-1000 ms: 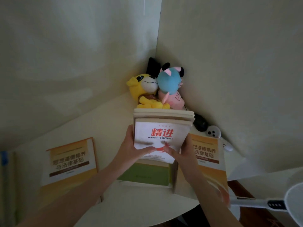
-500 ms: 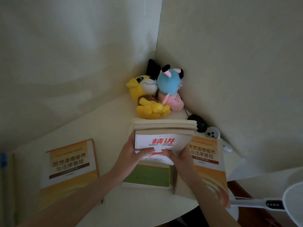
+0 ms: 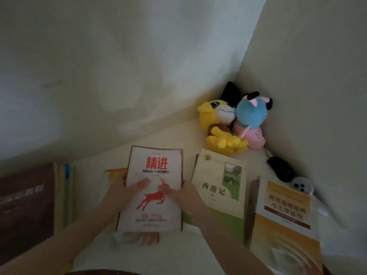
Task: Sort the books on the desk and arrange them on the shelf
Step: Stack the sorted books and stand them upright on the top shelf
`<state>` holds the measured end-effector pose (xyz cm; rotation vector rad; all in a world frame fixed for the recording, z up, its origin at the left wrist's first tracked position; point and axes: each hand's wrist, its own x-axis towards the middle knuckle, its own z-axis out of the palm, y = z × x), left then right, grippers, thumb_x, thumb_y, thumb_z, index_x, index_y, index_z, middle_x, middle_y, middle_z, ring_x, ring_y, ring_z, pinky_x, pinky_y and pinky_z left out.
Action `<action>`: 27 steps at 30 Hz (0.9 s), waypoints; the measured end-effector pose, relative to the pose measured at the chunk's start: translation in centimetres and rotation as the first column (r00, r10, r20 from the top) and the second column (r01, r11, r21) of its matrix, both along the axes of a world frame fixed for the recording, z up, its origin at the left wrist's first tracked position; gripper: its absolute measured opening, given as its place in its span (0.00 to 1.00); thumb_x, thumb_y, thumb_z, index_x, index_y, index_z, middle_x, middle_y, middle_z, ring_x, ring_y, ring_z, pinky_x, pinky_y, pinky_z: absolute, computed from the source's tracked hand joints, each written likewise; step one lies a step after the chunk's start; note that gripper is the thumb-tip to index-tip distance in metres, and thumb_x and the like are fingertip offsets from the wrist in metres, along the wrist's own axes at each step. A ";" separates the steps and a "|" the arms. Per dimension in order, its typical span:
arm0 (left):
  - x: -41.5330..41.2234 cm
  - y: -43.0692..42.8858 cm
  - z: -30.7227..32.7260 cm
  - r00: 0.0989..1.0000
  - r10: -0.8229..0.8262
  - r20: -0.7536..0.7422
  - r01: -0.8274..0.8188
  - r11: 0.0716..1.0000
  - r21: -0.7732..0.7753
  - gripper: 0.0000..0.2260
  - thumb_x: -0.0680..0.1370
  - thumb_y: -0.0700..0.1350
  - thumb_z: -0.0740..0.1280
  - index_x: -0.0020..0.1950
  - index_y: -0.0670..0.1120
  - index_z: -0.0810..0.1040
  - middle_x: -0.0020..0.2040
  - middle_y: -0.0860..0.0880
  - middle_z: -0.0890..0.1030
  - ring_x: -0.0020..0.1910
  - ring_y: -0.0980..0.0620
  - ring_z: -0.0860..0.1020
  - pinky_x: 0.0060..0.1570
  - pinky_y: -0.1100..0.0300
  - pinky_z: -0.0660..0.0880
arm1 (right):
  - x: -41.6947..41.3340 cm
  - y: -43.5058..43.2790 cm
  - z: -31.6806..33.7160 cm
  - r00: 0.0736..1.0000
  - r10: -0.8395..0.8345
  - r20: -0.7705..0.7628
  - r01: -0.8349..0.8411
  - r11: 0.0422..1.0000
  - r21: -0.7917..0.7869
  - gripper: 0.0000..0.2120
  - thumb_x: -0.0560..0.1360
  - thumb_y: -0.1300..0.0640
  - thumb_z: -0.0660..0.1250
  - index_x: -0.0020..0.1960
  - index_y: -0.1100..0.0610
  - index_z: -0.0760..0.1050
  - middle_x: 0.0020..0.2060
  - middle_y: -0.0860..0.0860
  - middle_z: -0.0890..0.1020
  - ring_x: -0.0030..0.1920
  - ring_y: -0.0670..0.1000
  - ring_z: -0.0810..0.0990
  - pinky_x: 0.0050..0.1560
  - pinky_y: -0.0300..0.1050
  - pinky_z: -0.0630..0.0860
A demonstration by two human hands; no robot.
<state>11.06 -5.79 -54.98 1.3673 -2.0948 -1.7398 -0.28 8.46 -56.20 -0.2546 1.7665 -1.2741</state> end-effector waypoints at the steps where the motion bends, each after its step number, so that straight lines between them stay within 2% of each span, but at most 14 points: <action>1: 1.3 -0.8 -0.8 0.999 0.020 0.037 -0.021 1.000 0.015 0.10 0.71 0.53 0.74 0.48 0.52 0.77 0.42 0.49 0.85 0.37 0.50 0.84 0.41 0.51 0.81 | 0.8 -1.3 -0.8 0.999 0.044 0.004 -0.044 0.999 0.031 0.13 0.71 0.54 0.75 0.54 0.57 0.80 0.50 0.54 0.85 0.46 0.50 0.85 0.46 0.41 0.82; 4: 4.3 -2.9 -3.8 0.983 0.047 0.177 -0.053 0.998 0.032 0.16 0.71 0.55 0.72 0.53 0.47 0.79 0.43 0.46 0.85 0.37 0.49 0.84 0.42 0.49 0.82 | 2.8 -4.2 -2.8 0.984 0.175 -0.032 -0.171 0.978 0.117 0.14 0.73 0.53 0.74 0.55 0.59 0.81 0.51 0.56 0.85 0.45 0.49 0.84 0.36 0.30 0.77; 6: 5.5 -3.8 -5.5 0.961 0.041 0.272 -0.059 0.997 0.057 0.17 0.73 0.54 0.71 0.54 0.44 0.79 0.43 0.45 0.85 0.39 0.47 0.84 0.42 0.52 0.81 | 4.0 -5.4 -3.9 0.974 0.222 -0.032 -0.215 0.964 0.155 0.15 0.73 0.53 0.74 0.56 0.60 0.81 0.52 0.57 0.84 0.46 0.49 0.83 0.33 0.27 0.75; 8: 6.2 -4.4 -6.6 0.940 0.021 0.339 -0.051 0.995 0.080 0.15 0.74 0.52 0.70 0.53 0.43 0.79 0.41 0.46 0.84 0.38 0.49 0.82 0.37 0.57 0.80 | 4.9 -6.1 -4.7 0.971 0.239 -0.028 -0.229 0.953 0.197 0.16 0.73 0.54 0.74 0.57 0.61 0.80 0.52 0.57 0.84 0.44 0.47 0.81 0.29 0.26 0.71; 10: 6.6 -4.9 -7.5 0.940 0.020 0.342 -0.050 0.996 0.078 0.16 0.74 0.51 0.71 0.55 0.41 0.79 0.41 0.46 0.83 0.37 0.51 0.82 0.34 0.59 0.79 | 5.5 -6.4 -5.1 0.974 0.224 -0.033 -0.213 0.955 0.209 0.15 0.73 0.55 0.73 0.57 0.61 0.80 0.52 0.56 0.84 0.40 0.46 0.80 0.28 0.26 0.70; 13: 6.9 -5.6 -8.3 0.915 0.030 0.403 -0.040 0.999 0.018 0.23 0.73 0.54 0.71 0.59 0.40 0.76 0.50 0.42 0.82 0.40 0.50 0.82 0.34 0.60 0.80 | 5.9 -6.6 -5.2 0.979 0.194 -0.059 -0.177 0.960 0.215 0.15 0.73 0.55 0.74 0.56 0.61 0.79 0.50 0.54 0.84 0.37 0.44 0.80 0.28 0.27 0.72; 15: 6.7 -5.5 -8.0 0.874 0.024 0.486 -0.021 1.000 -0.013 0.27 0.73 0.55 0.71 0.63 0.38 0.72 0.60 0.40 0.77 0.48 0.46 0.81 0.41 0.58 0.79 | 6.2 -6.6 -5.0 0.979 0.183 -0.088 -0.157 0.958 0.238 0.16 0.73 0.54 0.74 0.55 0.61 0.76 0.48 0.51 0.82 0.39 0.45 0.79 0.29 0.27 0.72; 17: 6.3 -5.0 -7.2 0.826 0.005 0.564 0.022 0.999 -0.041 0.31 0.74 0.55 0.70 0.67 0.37 0.66 0.67 0.38 0.67 0.58 0.42 0.76 0.50 0.54 0.76 | 6.5 -6.4 -4.7 0.977 0.178 -0.121 -0.139 0.950 0.278 0.18 0.72 0.52 0.74 0.55 0.59 0.72 0.52 0.51 0.82 0.43 0.47 0.80 0.36 0.32 0.75; 20: 5.8 -4.4 -6.6 0.783 -0.034 0.621 0.090 0.994 -0.059 0.33 0.75 0.55 0.68 0.70 0.36 0.60 0.69 0.38 0.61 0.62 0.42 0.72 0.54 0.55 0.73 | 6.7 -6.4 -4.2 0.925 0.314 -0.213 -0.203 0.883 0.422 0.26 0.73 0.45 0.72 0.60 0.60 0.69 0.55 0.52 0.79 0.52 0.51 0.80 0.45 0.41 0.75; 23: 5.8 -4.2 -6.4 0.750 -0.071 0.658 0.168 0.982 -0.086 0.33 0.76 0.56 0.67 0.70 0.37 0.59 0.68 0.39 0.63 0.63 0.44 0.71 0.56 0.55 0.73 | 6.3 -6.2 -3.9 0.820 0.492 -0.293 -0.269 0.783 0.560 0.28 0.73 0.38 0.68 0.60 0.59 0.70 0.55 0.51 0.80 0.54 0.52 0.80 0.44 0.41 0.72; 27: 6.2 -4.8 -6.3 0.753 -0.092 0.652 0.197 0.976 -0.089 0.35 0.74 0.57 0.69 0.69 0.39 0.59 0.66 0.40 0.67 0.63 0.43 0.71 0.60 0.51 0.74 | 6.1 -6.2 -3.8 0.779 0.546 -0.309 -0.303 0.759 0.576 0.28 0.72 0.36 0.68 0.60 0.58 0.70 0.55 0.50 0.81 0.53 0.51 0.81 0.41 0.38 0.68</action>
